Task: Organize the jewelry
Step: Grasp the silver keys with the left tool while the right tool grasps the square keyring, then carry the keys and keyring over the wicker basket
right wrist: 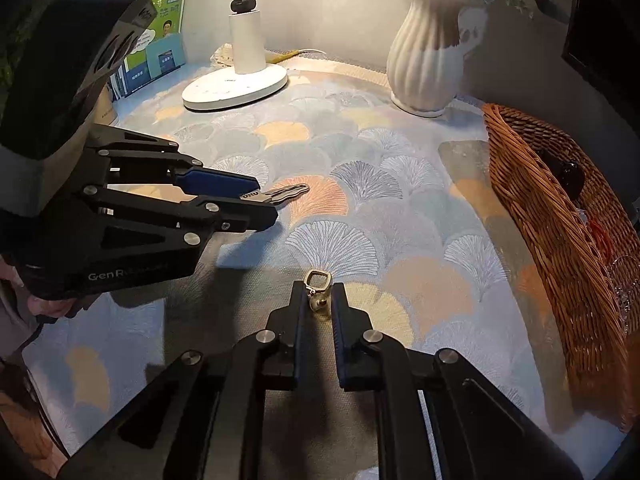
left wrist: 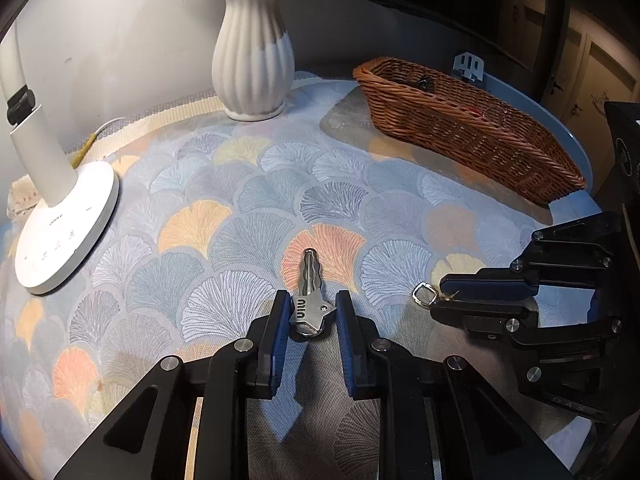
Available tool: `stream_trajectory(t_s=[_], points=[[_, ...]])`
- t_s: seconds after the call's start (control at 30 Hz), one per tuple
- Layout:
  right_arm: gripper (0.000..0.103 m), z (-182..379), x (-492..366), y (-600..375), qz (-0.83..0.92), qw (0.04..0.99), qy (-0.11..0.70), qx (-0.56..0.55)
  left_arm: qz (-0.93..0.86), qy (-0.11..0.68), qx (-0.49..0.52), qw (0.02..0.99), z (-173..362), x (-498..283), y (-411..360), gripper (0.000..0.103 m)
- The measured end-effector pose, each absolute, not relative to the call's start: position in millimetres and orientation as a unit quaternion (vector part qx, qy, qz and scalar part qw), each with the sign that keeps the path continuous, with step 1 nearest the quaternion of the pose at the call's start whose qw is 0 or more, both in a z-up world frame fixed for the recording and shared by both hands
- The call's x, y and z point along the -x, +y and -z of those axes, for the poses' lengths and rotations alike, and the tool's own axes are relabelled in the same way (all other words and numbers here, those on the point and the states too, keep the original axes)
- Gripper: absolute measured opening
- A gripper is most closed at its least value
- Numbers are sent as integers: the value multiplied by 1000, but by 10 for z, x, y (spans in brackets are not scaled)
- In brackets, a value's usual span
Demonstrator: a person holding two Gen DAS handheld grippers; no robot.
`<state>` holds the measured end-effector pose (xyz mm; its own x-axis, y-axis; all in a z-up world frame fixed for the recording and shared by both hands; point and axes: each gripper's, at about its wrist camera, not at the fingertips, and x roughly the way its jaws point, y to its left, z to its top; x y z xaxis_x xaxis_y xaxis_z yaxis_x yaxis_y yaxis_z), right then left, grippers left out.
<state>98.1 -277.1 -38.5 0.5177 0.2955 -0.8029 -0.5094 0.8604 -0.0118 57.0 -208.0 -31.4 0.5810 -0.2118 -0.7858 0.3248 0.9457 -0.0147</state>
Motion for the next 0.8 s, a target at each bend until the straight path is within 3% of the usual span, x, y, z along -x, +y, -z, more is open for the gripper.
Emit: stream_trajectory(t_s=[0.47, 0.8], points=[[13, 148, -458, -3354, -216, 879, 417, 84, 188, 414, -65, 888, -17, -328, -2212, 23], [13, -609, -65, -4238, -159, 928, 333, 44, 232, 372, -112, 892, -535, -230, -2934, 23]])
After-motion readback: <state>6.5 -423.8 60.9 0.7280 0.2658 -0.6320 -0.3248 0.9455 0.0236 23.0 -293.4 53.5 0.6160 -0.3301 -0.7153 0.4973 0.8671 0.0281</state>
